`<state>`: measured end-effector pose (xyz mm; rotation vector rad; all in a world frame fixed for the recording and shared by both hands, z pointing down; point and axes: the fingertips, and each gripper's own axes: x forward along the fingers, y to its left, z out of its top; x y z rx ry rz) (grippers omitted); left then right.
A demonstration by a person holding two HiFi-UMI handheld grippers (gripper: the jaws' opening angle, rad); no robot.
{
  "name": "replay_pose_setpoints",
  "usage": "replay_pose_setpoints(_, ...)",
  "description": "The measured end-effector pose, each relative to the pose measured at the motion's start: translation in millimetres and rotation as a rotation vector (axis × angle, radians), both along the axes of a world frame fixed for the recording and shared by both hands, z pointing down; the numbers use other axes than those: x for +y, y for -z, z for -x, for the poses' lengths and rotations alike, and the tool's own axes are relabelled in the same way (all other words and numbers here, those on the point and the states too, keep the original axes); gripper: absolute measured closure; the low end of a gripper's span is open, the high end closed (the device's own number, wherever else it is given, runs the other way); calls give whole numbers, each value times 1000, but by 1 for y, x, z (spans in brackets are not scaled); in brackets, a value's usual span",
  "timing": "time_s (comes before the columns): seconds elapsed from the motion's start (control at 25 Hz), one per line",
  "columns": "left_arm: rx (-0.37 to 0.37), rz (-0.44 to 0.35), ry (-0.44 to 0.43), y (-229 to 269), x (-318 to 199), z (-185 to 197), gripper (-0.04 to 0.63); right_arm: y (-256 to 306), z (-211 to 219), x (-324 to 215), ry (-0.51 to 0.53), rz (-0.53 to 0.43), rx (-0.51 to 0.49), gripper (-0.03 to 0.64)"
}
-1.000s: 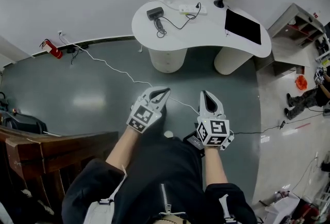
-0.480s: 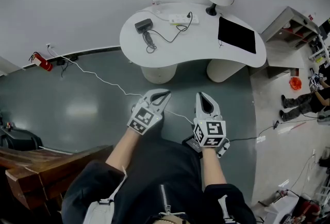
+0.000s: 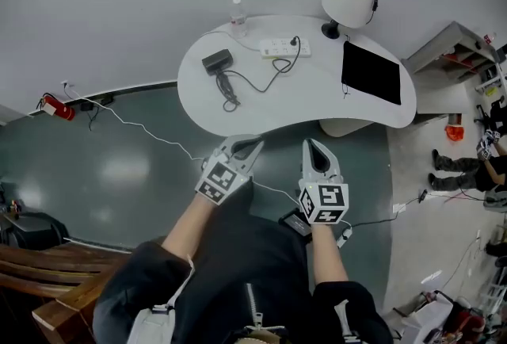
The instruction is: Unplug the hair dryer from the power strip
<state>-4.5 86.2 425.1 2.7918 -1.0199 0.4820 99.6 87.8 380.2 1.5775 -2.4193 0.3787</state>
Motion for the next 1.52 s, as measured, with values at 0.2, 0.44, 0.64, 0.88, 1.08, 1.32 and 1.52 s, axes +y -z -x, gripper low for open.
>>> replay_pose_setpoints(0.2, 11, 14, -19, 1, -60, 7, 583, 4, 11, -57, -8, 7, 22, 612)
replay_pose_setpoints(0.44, 14, 22, -48, -1, -115, 11, 583, 4, 19, -112, -23, 20, 37, 612)
replay_pose_setpoints(0.64, 18, 33, -58, -6, -147, 20, 583, 4, 23, -145, -43, 22, 45, 612)
replay_pose_setpoints(0.88, 26, 38, -72, -9, -172, 27, 581, 5, 20, -164, -73, 27, 63, 612)
replay_pose_setpoints(1.08, 26, 43, -85, -15, -182, 20, 581, 6, 13, -169, -69, 12, 66, 612)
replay_pose_setpoints(1.32, 19, 35, -87, -18, -197, 14, 581, 0, 7, -183, -69, 28, 69, 612)
replay_pose_setpoints(1.52, 1, 23, -78, -20, -219, 11, 581, -6, 0, -203, -68, 33, 42, 612)
